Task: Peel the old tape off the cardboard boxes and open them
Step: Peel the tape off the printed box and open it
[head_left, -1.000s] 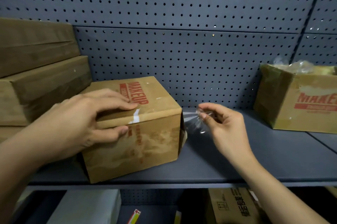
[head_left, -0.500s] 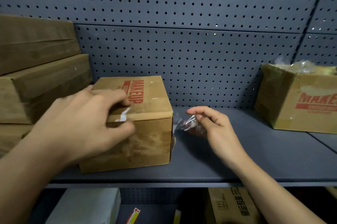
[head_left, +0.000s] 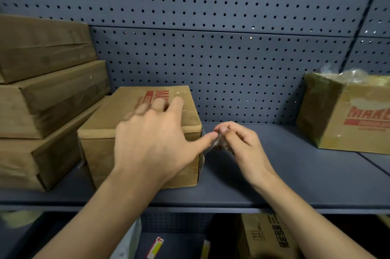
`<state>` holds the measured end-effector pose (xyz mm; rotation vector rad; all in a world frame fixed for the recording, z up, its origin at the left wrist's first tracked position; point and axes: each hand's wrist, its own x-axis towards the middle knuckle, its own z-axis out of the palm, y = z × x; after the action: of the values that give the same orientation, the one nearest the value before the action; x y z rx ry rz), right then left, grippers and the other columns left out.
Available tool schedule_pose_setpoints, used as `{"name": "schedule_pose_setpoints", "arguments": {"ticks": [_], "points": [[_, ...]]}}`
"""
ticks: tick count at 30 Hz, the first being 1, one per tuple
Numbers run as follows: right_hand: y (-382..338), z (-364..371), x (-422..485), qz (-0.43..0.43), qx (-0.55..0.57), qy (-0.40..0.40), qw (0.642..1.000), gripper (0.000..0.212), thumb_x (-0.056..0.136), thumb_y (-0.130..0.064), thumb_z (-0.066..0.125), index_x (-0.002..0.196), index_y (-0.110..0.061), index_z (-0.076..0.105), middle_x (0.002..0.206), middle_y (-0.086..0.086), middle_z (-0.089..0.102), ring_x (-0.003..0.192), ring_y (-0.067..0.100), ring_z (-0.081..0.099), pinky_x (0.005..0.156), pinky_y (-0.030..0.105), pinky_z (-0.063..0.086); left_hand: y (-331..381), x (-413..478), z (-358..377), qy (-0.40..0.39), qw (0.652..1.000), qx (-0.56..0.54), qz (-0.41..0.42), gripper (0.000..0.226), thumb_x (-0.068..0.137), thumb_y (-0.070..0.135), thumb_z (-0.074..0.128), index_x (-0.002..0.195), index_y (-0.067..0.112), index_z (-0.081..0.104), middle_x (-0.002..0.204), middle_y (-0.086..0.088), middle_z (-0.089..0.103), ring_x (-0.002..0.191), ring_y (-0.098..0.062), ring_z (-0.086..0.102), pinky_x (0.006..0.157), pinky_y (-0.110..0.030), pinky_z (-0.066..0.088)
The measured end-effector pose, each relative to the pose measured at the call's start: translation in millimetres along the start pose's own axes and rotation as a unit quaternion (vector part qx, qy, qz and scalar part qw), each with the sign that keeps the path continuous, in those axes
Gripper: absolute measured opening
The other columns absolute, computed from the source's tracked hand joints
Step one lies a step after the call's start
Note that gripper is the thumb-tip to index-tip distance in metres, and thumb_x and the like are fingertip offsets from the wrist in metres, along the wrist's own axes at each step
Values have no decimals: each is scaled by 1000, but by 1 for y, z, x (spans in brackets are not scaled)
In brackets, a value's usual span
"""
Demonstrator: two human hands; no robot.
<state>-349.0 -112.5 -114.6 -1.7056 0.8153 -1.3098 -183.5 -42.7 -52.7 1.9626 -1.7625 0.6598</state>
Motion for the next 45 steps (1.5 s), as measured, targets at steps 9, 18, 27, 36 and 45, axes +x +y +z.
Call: {"name": "schedule_pose_setpoints", "arguments": {"ticks": [9,18,27,36,45], "points": [[18,4,7,14,-95,81,992,22,78,-17,84,72,-17,62,62,-1,58,52,12,48,55,27,37,-2,-1,11,35,999,-18,28,58,72,76,45,85,22,61,84,-3,66,80,-32,65,66,-36,47],[14,-5,6,-22,-147,127,981,25,80,-15,81,80,-25,58,74,2,65,71,29,60,70,41,50,-18,-3,4,22,995,-73,64,50,73,74,45,96,32,59,93,12,66,79,-19,62,66,-28,32],[14,-12,-3,-10,-311,171,935,14,83,-33,76,73,-37,68,81,-29,65,103,5,37,75,27,13,-35,-1,3,-33,987,-141,70,56,67,71,37,109,39,55,114,19,63,105,-16,58,78,-31,36],[25,-38,4,14,-312,189,931,21,85,-30,76,70,-41,67,79,-25,68,101,20,55,97,38,32,-54,0,-4,-81,977,-189,51,47,69,59,46,111,41,56,109,25,48,109,-12,52,105,-39,36],[26,-63,11,-9,-304,218,927,23,87,-19,75,73,-34,67,81,-12,70,85,25,65,81,37,53,-67,1,-6,-95,981,-162,43,46,71,60,35,112,45,48,114,20,50,101,-18,53,84,-38,40]]}}
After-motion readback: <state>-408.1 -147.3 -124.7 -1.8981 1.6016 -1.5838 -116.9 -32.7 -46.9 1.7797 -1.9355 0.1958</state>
